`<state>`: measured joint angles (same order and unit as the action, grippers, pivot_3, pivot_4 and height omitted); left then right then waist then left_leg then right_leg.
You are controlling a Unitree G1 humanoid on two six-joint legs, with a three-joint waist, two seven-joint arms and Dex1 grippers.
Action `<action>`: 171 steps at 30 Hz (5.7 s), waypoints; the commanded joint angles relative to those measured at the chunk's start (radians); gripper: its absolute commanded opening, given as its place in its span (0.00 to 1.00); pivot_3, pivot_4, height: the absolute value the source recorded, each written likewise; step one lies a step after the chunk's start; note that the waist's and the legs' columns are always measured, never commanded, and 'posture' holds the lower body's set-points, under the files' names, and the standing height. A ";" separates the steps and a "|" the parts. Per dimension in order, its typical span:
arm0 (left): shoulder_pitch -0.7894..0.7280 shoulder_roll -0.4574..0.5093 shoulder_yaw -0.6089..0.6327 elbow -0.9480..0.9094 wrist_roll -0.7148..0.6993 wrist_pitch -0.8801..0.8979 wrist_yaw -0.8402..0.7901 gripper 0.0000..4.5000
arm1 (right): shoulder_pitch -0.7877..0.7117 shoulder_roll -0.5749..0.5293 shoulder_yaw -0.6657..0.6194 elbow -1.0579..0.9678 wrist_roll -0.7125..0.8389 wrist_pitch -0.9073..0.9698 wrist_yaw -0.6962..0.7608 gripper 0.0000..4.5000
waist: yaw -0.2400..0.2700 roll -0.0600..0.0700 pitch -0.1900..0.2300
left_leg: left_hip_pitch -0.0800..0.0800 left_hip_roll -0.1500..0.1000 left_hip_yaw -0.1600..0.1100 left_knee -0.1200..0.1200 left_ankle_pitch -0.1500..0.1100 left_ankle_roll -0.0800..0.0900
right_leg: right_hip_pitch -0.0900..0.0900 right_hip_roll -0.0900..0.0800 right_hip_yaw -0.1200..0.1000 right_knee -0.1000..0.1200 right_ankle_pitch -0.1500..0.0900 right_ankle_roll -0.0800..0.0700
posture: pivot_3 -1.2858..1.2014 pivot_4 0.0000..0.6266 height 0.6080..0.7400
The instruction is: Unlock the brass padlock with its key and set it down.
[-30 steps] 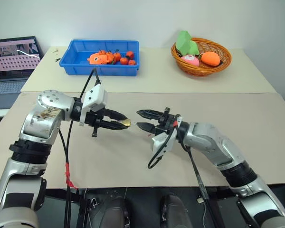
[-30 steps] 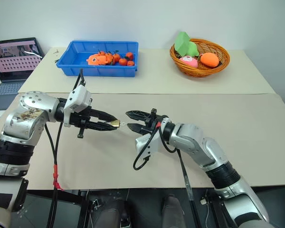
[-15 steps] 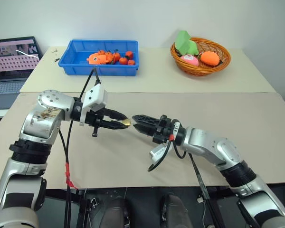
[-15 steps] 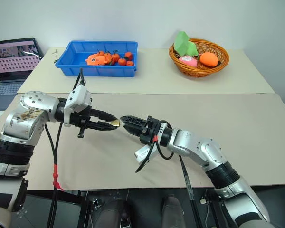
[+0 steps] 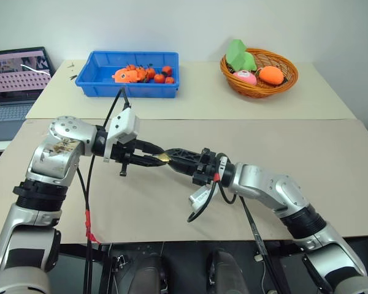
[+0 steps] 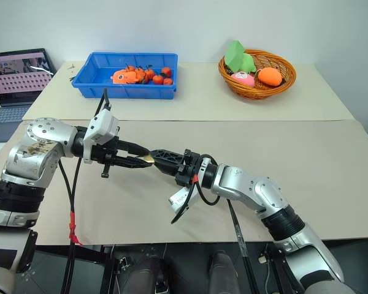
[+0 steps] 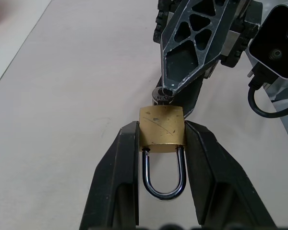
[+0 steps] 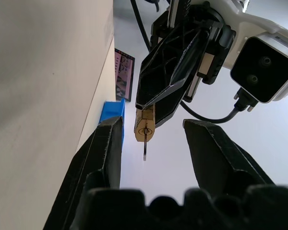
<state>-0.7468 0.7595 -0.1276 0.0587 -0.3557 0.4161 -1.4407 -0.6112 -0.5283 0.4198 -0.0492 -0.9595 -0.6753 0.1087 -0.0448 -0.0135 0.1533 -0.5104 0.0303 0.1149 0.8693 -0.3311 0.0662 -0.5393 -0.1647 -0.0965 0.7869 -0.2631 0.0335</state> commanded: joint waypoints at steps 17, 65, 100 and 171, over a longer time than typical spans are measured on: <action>-0.027 0.002 0.017 -0.007 -0.010 -0.017 0.000 0.19 | -0.021 0.008 -0.007 -0.020 0.009 0.000 0.013 0.02 | 0.000 0.000 0.000 | 0.000 0.000 0.000 0.000 0.000 0.000 | 0.000 0.000 0.000 0.000 0.000 0.000 | 0.52 0.24 0.43; 0.255 -0.232 0.432 0.038 -0.482 0.721 0.514 0.74 | 0.038 -0.018 -0.136 -0.109 0.067 0.196 0.075 0.02 | 0.003 0.000 0.000 | 0.001 0.000 -0.001 0.001 0.000 0.000 | 0.001 0.000 0.001 0.001 0.000 0.000 | 0.52 0.24 0.43; 0.092 -0.119 0.238 0.106 -0.536 0.780 0.310 0.01 | 0.047 -0.013 -0.056 -0.103 0.109 -0.006 0.076 0.02 | 0.001 0.000 -0.001 | 0.004 0.000 -0.001 0.000 0.000 -0.001 | 0.005 0.000 0.001 0.000 0.000 0.000 | 0.52 0.24 0.43; 0.095 -0.120 0.259 0.122 -0.534 0.761 0.351 0.01 | 0.056 -0.023 -0.079 -0.076 0.246 0.015 0.165 0.02 | 0.001 0.000 -0.001 | 0.003 0.000 -0.001 0.000 0.000 -0.001 | 0.004 0.000 0.001 0.000 0.000 0.000 | 0.52 0.24 0.43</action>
<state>-0.6339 0.6293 0.1019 0.1768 -0.8879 1.1990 -1.0764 -0.5521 -0.5555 0.3769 -0.0783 -0.7507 -0.6656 0.2772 -0.0435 -0.0132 0.1527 -0.5071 0.0301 0.1134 0.8697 -0.3313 0.0654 -0.5349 -0.1648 -0.0960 0.7868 -0.2634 0.0333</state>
